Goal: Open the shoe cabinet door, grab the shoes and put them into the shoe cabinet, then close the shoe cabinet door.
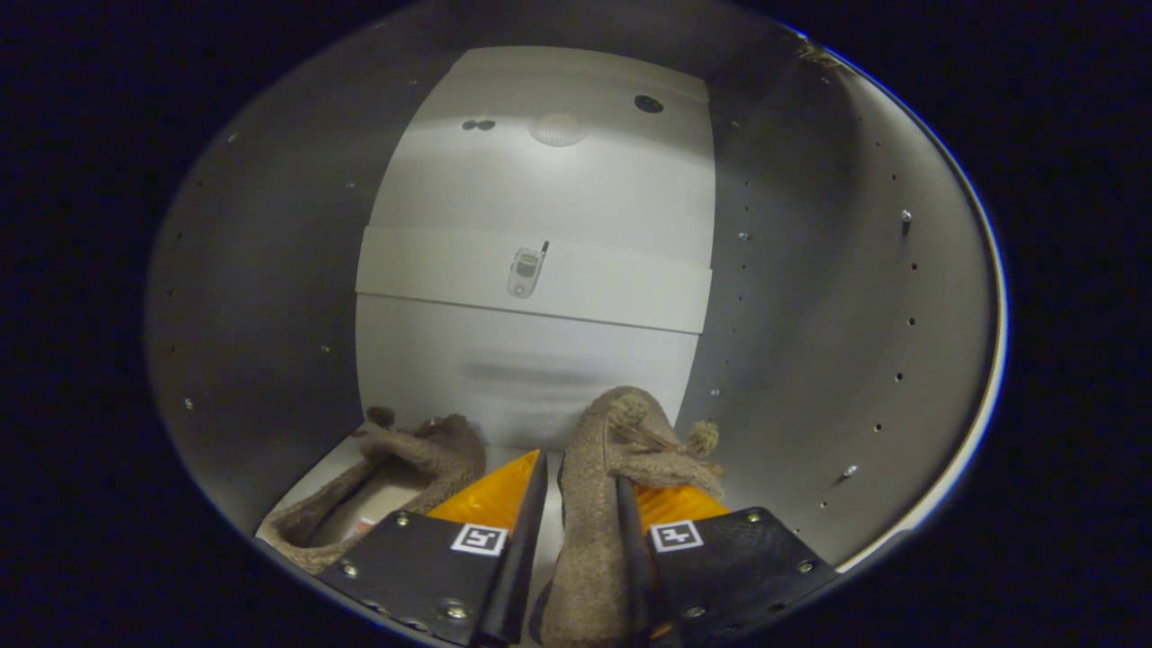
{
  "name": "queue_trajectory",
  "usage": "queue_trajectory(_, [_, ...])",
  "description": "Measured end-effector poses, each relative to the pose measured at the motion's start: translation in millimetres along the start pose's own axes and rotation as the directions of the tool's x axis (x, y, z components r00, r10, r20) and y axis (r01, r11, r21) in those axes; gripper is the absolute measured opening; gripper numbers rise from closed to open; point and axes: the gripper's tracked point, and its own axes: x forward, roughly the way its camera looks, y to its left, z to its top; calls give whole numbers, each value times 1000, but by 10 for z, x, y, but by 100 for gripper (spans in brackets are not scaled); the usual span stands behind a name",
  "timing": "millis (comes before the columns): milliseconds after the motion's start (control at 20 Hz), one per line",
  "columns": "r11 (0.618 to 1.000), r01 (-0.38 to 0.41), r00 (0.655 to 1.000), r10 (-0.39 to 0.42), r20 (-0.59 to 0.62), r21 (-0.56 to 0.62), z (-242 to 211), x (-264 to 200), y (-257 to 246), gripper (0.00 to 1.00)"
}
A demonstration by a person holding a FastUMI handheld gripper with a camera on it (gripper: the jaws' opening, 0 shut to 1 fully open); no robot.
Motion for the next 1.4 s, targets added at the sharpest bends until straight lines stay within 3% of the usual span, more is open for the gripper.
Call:
queue_trajectory(50, [1000, -8, 1000, 8, -4, 1, -5, -17, 33, 50])
queue_trajectory(200, [999, -35, 999, 35, -19, 4, -12, -98, 120, 56])
queue_trajectory(500, [997, -63, 997, 62, -48, -37, -49, -337, 258, 50])
queue_trajectory(900, [999, -10, 999, 8, -49, -31, -7, -755, 102, 51])
queue_trajectory(1400, [998, 50, 998, -51, 32, 35, 240, -1879, -127, 50])
